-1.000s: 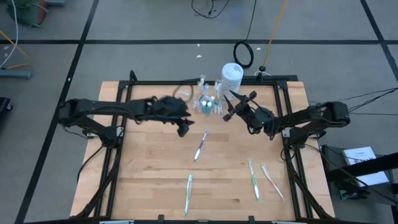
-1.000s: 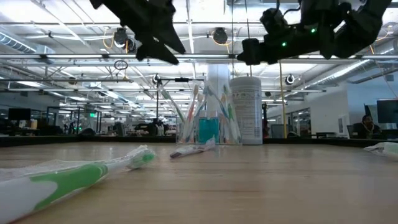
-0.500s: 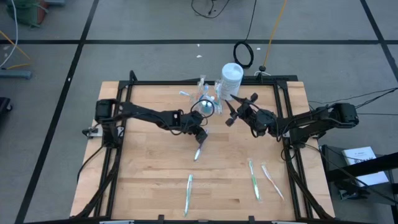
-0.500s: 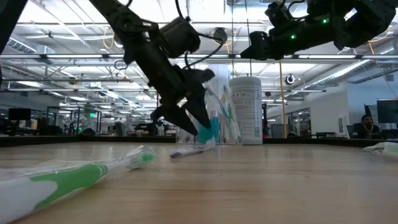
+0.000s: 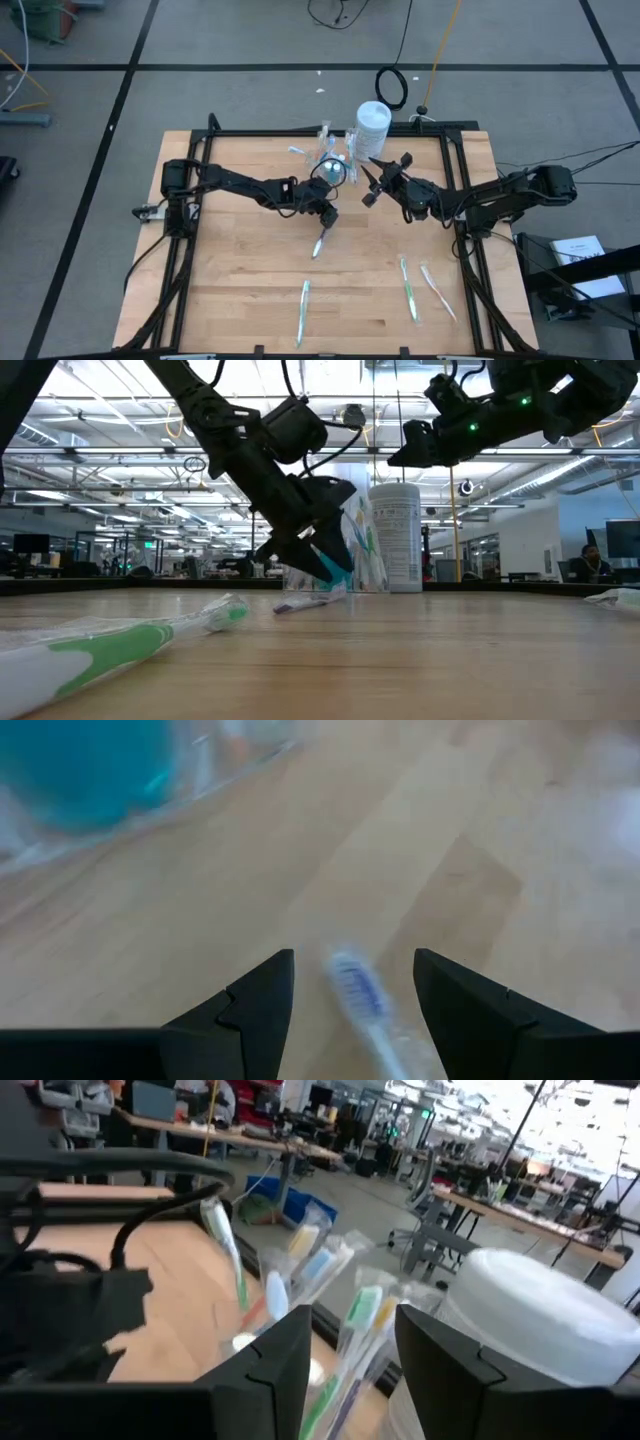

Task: Pick & Place toothbrushing station
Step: Put the purple toothbrush into the transparent organizer

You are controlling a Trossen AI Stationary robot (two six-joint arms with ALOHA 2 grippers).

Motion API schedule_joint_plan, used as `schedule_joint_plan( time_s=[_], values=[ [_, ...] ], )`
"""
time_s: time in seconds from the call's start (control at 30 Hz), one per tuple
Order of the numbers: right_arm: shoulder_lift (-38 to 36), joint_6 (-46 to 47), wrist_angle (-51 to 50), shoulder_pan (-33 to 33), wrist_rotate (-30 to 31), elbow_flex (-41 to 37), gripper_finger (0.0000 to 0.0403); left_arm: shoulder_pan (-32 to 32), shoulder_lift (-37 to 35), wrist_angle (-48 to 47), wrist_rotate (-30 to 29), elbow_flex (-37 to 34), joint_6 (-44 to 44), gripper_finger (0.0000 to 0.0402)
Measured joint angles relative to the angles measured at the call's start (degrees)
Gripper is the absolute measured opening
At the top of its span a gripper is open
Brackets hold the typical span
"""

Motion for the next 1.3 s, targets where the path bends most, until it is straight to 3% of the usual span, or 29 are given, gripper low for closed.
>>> schedule_joint_plan(
  time_s=[0.63, 1.03, 1.2, 1.3],
  values=[
    [0.0, 10.13, -7.63, 1.11, -0.16, 0.04, 0.0134, -0.1, 3.63, 1.67, 0.01, 0.07, -1.27, 0.0207],
    [0.0, 9.13, -12.55, 4.02, -0.17, 0.04, 0.0131, 1.4, 1.29, -2.14, 2.27, -0.09, 3.27, 0.005],
    [0.0, 9.5, -14.29, 4.63, -0.16, 0.04, 0.013, 2.9, -3.84, -2.82, 2.73, -0.07, 7.29, 0.001],
    [0.0, 9.52, -14.32, 4.93, -0.1, 0.04, 0.013, 3.71, -8.16, -3.07, 2.62, -0.09, 10.7, 0.0005]
  ],
)
